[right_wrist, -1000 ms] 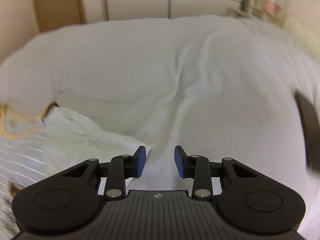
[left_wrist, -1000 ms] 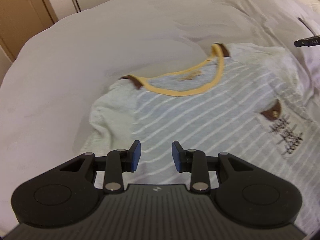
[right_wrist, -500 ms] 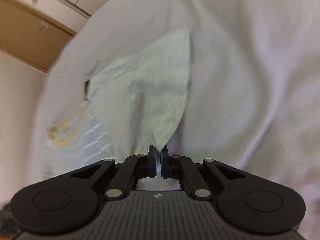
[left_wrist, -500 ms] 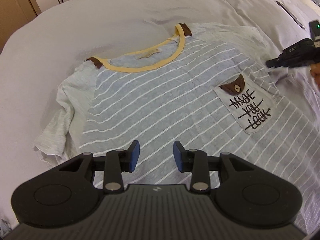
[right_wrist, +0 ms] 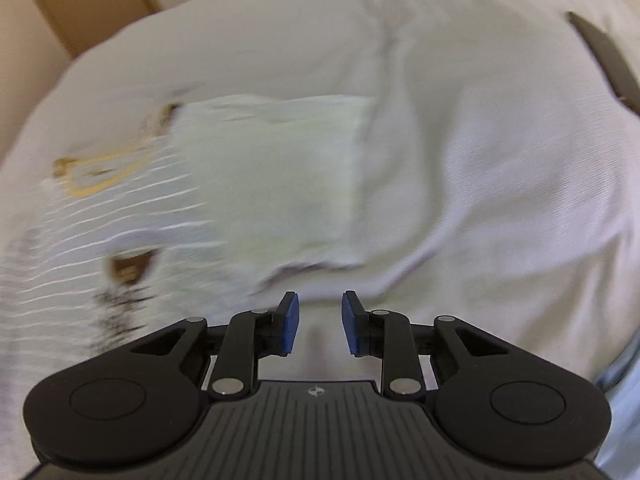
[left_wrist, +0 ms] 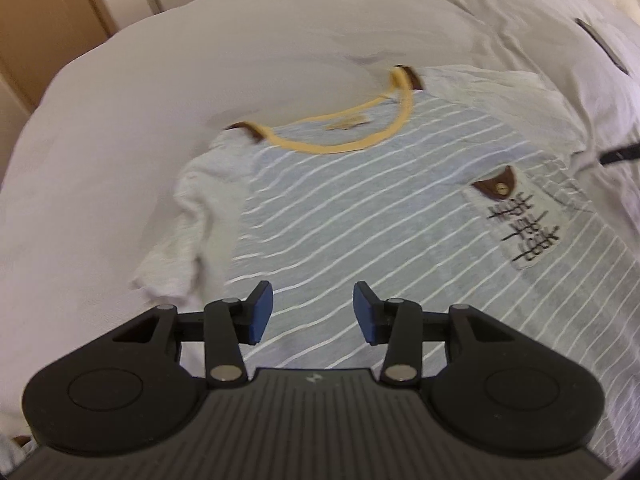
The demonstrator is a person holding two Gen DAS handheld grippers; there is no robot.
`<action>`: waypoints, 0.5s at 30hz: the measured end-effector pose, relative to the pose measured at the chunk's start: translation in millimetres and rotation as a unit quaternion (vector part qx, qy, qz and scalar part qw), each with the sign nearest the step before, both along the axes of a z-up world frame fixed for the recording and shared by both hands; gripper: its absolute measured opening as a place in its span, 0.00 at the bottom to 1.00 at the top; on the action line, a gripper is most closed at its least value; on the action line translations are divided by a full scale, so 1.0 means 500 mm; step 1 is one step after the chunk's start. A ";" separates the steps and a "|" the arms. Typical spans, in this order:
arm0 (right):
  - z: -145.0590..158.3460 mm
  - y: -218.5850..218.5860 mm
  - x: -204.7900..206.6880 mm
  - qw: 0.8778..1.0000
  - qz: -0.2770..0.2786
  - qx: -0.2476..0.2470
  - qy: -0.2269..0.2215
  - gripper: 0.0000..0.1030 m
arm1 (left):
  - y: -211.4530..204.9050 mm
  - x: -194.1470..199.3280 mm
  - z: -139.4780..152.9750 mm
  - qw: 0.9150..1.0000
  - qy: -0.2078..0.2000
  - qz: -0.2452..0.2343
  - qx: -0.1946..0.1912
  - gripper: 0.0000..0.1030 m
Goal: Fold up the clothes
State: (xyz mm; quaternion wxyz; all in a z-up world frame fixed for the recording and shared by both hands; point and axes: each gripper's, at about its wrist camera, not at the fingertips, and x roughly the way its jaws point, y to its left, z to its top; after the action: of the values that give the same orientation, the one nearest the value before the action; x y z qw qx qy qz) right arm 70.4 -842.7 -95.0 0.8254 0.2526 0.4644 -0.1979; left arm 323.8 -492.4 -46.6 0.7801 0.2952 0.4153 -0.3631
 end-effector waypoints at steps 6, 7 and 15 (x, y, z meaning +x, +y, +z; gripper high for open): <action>0.055 0.144 0.047 0.997 0.061 0.034 -0.011 0.43 | 0.075 0.070 -0.009 0.999 -0.023 0.018 0.014 0.45; 0.060 0.173 0.062 0.997 0.073 0.034 -0.012 0.44 | 0.086 0.085 -0.016 0.999 -0.028 0.013 0.015 0.45; 0.101 0.364 0.165 0.997 0.071 0.012 -0.001 0.49 | 0.139 0.250 -0.087 0.999 -0.021 -0.041 -0.019 0.44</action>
State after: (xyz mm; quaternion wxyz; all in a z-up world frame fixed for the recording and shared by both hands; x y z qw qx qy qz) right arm 152.9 -660.7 -44.3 0.8347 0.2291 0.4830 -0.1326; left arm 448.9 -423.1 -90.0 0.7784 0.3051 0.3792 -0.3965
